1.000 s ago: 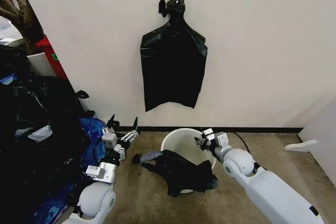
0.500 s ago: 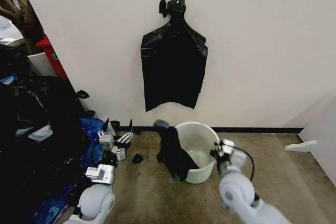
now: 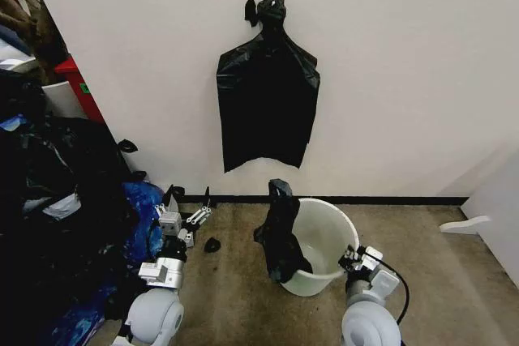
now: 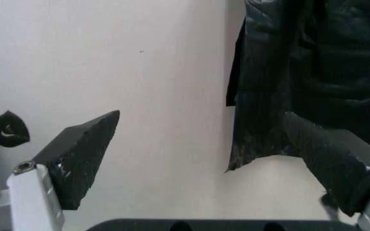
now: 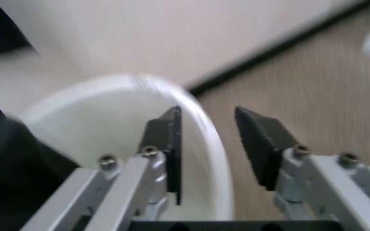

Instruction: Place the garbage bag over the trash bin.

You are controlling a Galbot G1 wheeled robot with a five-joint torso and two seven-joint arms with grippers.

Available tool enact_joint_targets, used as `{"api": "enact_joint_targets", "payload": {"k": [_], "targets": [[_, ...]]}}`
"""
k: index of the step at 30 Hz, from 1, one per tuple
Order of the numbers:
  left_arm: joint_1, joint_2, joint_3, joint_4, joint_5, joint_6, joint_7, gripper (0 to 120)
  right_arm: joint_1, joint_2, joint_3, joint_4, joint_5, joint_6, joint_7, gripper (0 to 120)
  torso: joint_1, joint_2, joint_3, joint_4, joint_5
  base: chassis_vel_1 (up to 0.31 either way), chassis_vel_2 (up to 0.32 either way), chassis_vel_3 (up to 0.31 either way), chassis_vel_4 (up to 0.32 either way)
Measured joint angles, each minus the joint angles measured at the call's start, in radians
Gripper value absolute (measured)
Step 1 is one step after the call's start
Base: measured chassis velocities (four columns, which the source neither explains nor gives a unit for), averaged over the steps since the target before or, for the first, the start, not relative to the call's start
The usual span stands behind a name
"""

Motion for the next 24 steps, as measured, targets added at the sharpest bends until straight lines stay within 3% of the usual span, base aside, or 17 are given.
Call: {"api": "enact_joint_targets", "payload": {"k": [3,7,9,12,19,24], "targets": [[0.001,0.000,-0.001,0.001,0.002,0.000,-0.004,100,-0.016,-0.002,-0.024,0.023,-0.157,0.071,-0.058,46,0.000,0.000,0.000,-0.0003,-0.0002,0.000,0.000,0.000,0.000],[-0.002,-0.003,0.001,0.004,0.005,0.002,-0.006,100,-0.012,-0.020,-0.073,0.019,-0.260,0.121,-0.153,57,0.000,0.000,0.000,-0.0002,-0.0002,0.000,0.000,0.000,0.000],[-0.004,-0.006,0.004,0.005,0.009,0.005,-0.007,100,0.004,-0.037,-0.125,0.020,-0.246,0.104,-0.206,66,0.000,0.000,0.000,-0.0003,-0.0002,0.000,0.000,0.000,0.000],[-0.005,-0.011,0.008,0.006,0.021,0.010,-0.011,100,0.073,-0.042,-0.229,0.021,-0.091,0.005,-0.251,78,0.000,0.000,0.000,0.0001,-0.0003,0.000,0.000,0.000,0.000],[0.005,-0.008,0.000,0.006,0.028,0.016,-0.030,100,0.183,-0.002,-0.275,-0.071,-0.056,-0.102,-0.219,66,0.000,0.000,0.000,0.0000,-0.0002,0.000,0.000,0.000,0.000],[0.004,-0.002,-0.003,0.029,0.033,0.018,-0.052,100,0.198,-0.004,-0.283,-0.075,-0.034,-0.175,-0.192,44,0.000,0.000,0.000,-0.0002,-0.0002,0.000,0.000,0.000,0.000]]}}
